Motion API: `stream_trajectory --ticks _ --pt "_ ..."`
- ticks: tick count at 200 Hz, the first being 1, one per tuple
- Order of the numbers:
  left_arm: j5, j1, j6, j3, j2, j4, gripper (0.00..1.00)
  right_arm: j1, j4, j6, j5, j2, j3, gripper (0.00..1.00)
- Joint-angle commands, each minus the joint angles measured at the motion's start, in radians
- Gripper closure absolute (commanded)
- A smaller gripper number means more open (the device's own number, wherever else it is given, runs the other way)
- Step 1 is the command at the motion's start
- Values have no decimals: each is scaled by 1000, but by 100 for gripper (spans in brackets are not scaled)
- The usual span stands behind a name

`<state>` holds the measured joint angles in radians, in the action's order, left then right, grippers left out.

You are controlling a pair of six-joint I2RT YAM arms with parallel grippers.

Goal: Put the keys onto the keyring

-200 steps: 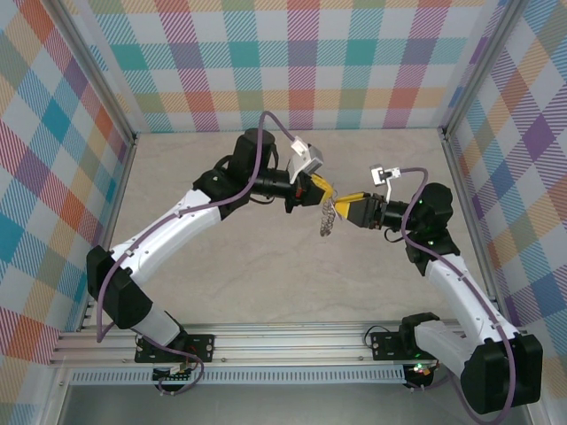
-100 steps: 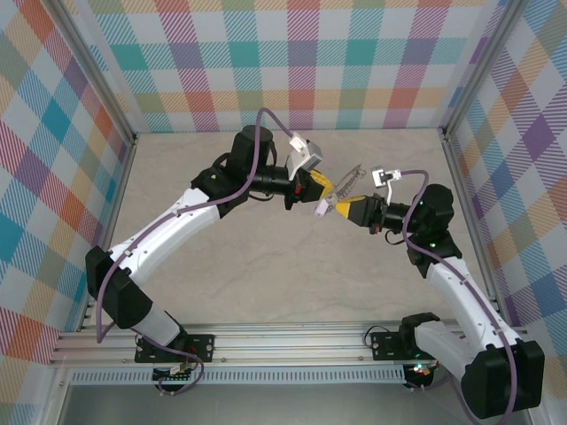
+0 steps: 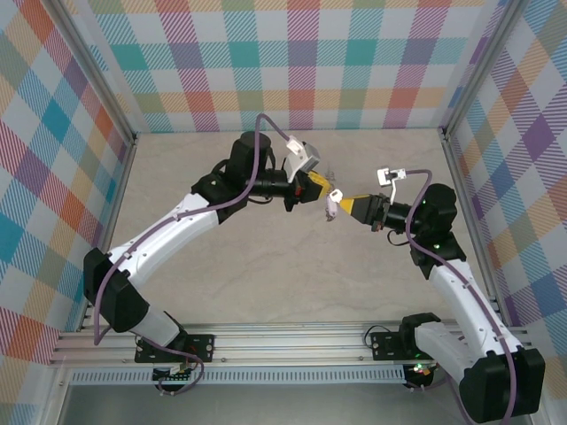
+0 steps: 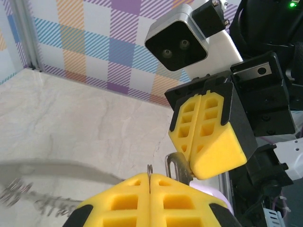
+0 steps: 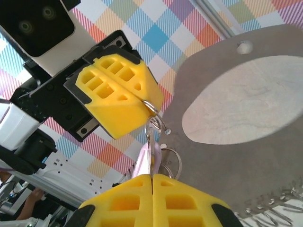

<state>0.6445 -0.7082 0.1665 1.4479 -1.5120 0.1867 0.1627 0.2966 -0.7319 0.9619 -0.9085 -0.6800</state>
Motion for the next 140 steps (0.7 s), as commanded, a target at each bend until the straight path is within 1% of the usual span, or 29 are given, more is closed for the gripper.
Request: stream_trajectory --ticks 1,17,39,87,119,123,132,140 --pt "-66 18 -34 -26 74 -93 100 -30 -37 35 -88 35 -7 100" --pt "-79 23 -46 -41 85 -114 100 -48 -36 17 -125 48 7 100" --pt "-82 24 -56 -48 93 -125 100 -57 -12 -7 -134 45 16 100" --pt "-78 24 -71 -52 93 -139 100 -57 23 -24 -83 31 7 100" --pt "-73 24 -76 -49 87 -148 100 -57 37 -27 -72 46 5 100" --pt "-71 24 -75 -48 85 -146 100 -57 35 -26 -75 48 4 94" --pt "-67 24 -76 -46 84 -145 100 -57 29 -22 -76 56 -1 76" --pt "-68 24 -75 -44 82 -143 100 -57 21 -19 -82 64 -4 70"
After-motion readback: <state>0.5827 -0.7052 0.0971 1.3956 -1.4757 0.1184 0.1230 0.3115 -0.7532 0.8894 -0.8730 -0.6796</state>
